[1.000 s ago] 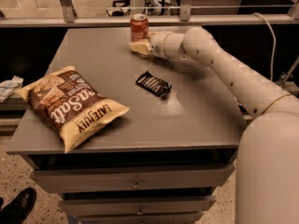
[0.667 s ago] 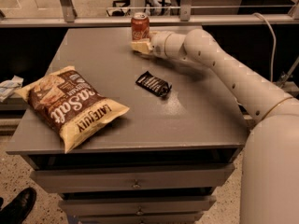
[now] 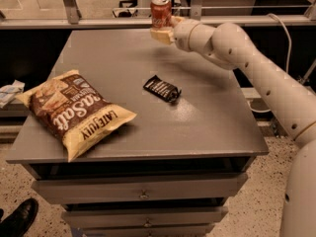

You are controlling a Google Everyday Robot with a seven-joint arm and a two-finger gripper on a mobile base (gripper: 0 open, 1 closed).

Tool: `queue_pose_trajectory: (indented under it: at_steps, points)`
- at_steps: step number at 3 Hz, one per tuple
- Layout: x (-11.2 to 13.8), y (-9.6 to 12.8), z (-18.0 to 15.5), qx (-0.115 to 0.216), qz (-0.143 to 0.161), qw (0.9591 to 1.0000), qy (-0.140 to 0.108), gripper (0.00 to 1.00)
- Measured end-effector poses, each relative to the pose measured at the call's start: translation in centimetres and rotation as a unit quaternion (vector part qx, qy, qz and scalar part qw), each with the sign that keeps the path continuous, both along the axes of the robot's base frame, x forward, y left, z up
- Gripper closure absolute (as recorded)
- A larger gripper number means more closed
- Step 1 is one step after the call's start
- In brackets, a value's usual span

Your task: Place coke can upright

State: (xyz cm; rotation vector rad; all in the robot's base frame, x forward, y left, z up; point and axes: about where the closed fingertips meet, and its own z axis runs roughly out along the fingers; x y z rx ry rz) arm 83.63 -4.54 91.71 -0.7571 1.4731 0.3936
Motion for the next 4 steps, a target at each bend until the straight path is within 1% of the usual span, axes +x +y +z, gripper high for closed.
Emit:
queue_pose_trajectory:
  at_steps: [1,2,3,4]
  points:
    - [-0.2,-0.3,0.7,-0.012,0.0,0.9997,-0.02,1.0]
    - [-0.3,0.0,0.5,-0.015,0.009,0.9996,-0.023,1.0]
    - [-1.0,1.2,3.0,-0.07,0.045,0.9918,-0.097,1.0]
    - [-2.4,2.3,6.2,-0.164,0.082,0.9624,-0.201,1.0]
